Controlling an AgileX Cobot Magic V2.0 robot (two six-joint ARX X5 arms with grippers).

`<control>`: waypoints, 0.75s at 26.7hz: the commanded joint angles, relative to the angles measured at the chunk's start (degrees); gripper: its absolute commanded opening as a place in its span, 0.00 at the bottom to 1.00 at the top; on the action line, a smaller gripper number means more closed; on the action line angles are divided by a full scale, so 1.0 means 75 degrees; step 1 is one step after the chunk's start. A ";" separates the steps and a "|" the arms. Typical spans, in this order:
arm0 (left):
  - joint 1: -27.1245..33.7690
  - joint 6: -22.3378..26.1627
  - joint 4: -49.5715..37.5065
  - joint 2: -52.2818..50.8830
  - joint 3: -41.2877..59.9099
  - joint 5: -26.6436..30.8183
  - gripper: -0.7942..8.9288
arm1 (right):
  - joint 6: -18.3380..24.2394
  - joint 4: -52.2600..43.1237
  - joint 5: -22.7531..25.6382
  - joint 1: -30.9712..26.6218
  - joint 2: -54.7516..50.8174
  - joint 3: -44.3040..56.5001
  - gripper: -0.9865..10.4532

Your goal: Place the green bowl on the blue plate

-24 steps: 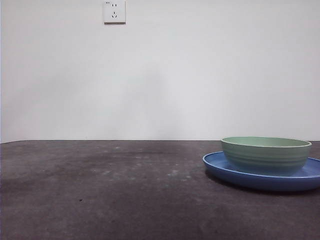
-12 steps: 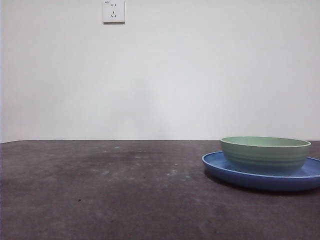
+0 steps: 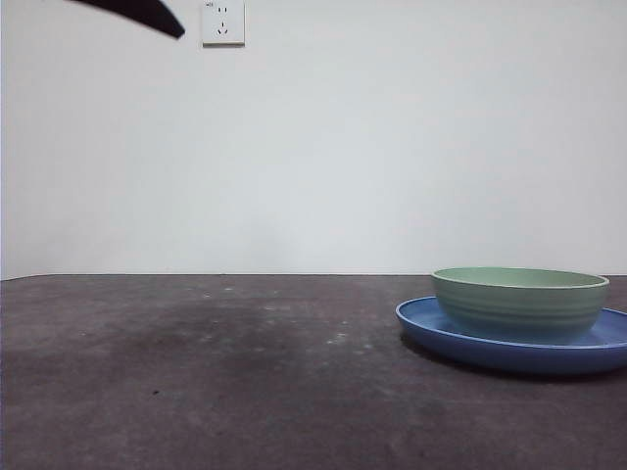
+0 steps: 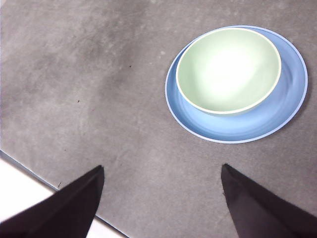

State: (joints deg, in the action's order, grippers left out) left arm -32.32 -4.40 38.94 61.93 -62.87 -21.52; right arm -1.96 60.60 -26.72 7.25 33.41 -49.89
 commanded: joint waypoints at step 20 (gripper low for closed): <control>-0.0044 -0.0023 -0.1935 -0.0370 0.2200 -0.1737 0.35 | -0.0259 -0.0015 0.0029 0.0029 0.0023 -0.0163 0.42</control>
State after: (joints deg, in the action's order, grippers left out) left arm -32.34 -4.56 25.02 58.87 -46.00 -34.30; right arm -3.05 60.69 -26.72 7.25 33.41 -49.89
